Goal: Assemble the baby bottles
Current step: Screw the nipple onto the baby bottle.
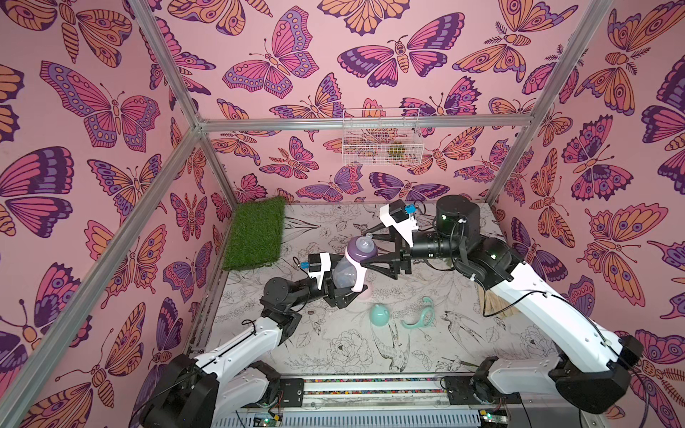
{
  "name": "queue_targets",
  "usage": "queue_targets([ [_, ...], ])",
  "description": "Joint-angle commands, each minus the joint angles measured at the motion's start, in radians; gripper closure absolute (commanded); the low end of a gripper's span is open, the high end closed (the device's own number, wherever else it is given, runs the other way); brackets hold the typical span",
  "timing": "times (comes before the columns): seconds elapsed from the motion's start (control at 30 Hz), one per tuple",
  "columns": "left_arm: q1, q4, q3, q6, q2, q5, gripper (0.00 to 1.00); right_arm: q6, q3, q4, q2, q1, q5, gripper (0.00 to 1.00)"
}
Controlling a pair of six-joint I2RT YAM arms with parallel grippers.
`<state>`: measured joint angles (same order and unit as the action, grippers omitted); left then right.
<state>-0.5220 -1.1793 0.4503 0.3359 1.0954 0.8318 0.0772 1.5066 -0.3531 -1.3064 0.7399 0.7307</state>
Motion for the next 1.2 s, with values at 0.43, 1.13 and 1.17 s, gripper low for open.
queue_targets([
  [0.43, 0.007, -0.075, 0.027, 0.013, 0.014, 0.017, 1.0, -0.044, 0.03, 0.028, -0.028, -0.006, 0.062, 0.39],
  [1.13, -0.019, 0.332, -0.014, -0.421, -0.158, -0.543, 1.0, -0.379, -0.043, 0.143, -0.073, 0.086, -0.278, 0.77],
  [1.17, -0.026, 0.332, -0.016, -0.447, -0.157, -0.574, 1.0, -0.398, -0.034, 0.137, -0.086, 0.093, -0.3, 0.79],
])
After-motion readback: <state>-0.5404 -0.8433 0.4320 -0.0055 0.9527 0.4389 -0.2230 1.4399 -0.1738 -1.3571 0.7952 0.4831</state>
